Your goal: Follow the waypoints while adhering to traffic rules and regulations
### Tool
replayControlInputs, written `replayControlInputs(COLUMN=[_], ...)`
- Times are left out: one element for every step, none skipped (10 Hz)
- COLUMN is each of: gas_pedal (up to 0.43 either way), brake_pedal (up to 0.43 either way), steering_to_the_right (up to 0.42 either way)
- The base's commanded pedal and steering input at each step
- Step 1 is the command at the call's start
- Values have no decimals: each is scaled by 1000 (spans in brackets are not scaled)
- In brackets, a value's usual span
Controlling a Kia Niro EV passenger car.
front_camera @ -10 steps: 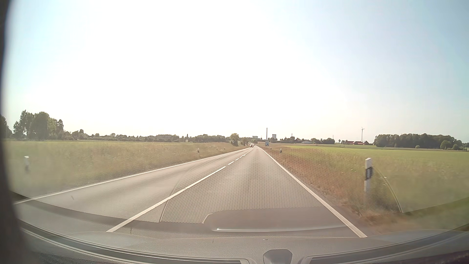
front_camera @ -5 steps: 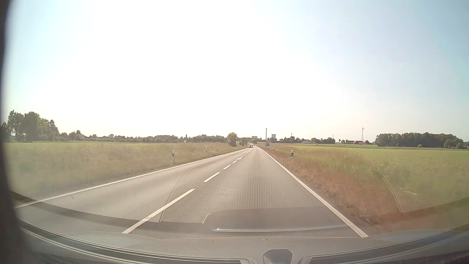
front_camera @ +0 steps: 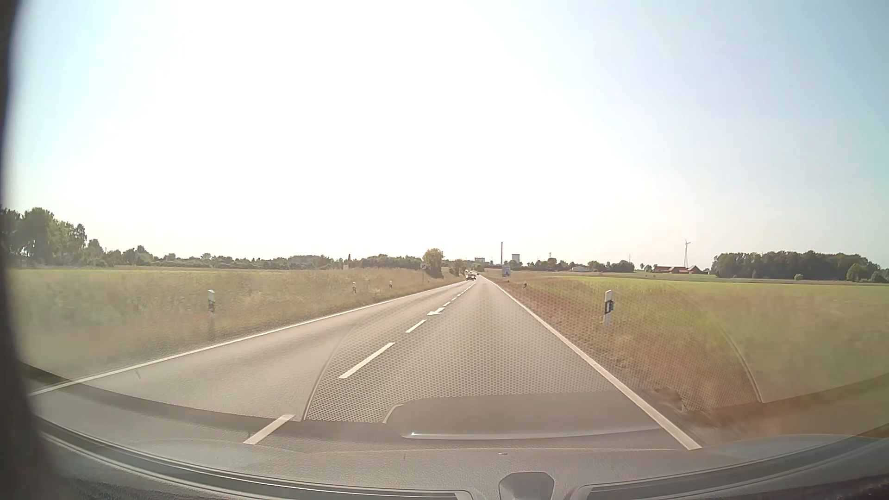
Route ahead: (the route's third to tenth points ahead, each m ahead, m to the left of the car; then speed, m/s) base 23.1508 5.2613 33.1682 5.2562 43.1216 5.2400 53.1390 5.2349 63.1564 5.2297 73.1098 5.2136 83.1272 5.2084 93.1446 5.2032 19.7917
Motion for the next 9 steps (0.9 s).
replayControlInputs(gas_pedal=[197, 197, 197, 209, 209, 209, 209, 209, 220], brake_pedal=[6, 6, 6, 6, 6, 6, 6, 6, 0], steering_to_the_right=[8, 8, 8, 7, 7, 6, 5, 4, 4])
